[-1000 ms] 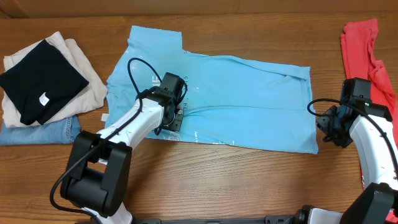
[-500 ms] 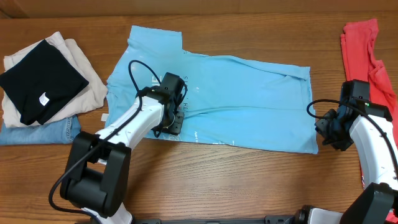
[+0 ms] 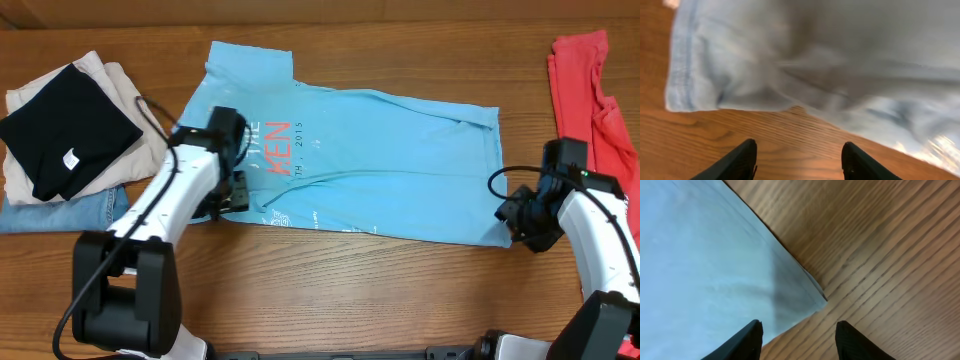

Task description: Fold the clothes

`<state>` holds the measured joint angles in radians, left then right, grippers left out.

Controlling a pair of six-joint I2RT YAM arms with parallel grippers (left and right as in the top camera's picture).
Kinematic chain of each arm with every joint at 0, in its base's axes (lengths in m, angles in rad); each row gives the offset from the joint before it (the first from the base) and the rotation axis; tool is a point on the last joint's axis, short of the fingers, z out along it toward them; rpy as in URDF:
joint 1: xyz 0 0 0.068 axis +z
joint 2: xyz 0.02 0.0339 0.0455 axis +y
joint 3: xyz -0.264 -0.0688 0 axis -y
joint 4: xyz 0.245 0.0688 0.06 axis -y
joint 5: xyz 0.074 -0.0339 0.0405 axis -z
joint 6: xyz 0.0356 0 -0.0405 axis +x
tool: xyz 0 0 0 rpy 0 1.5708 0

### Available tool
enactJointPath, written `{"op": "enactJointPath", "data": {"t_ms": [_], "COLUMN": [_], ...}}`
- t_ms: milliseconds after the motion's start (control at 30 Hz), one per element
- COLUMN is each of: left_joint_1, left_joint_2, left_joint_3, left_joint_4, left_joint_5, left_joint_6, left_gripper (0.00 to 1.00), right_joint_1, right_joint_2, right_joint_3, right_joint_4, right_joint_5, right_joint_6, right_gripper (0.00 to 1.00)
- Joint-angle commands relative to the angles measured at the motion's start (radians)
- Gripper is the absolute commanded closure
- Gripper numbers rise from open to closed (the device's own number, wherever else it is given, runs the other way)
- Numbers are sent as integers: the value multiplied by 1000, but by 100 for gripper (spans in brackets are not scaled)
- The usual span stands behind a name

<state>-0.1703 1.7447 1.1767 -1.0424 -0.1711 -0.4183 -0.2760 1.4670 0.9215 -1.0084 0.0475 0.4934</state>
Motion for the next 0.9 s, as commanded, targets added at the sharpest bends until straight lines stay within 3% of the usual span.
{"op": "enactJointPath", "data": {"t_ms": [0, 267, 467, 867], "left_joint_1": [50, 99, 99, 99], "left_joint_2": [-15, -15, -15, -17], "left_joint_3": [-52, -178, -238, -210], "left_joint_4": [40, 165, 208, 238], "left_joint_5": [-19, -26, -118, -170], "left_joint_6": [-53, -42, -69, -69], "left_gripper": [40, 39, 39, 42], "right_joint_1": [-6, -6, -6, -6], "right_joint_2": [1, 4, 16, 20], "right_joint_3": [-50, -92, -98, -98], "right_joint_4": [30, 78, 89, 92], "right_joint_5": [-27, -28, -28, -50], "right_joint_6": [0, 0, 0, -4], "right_gripper": [49, 49, 49, 50]}}
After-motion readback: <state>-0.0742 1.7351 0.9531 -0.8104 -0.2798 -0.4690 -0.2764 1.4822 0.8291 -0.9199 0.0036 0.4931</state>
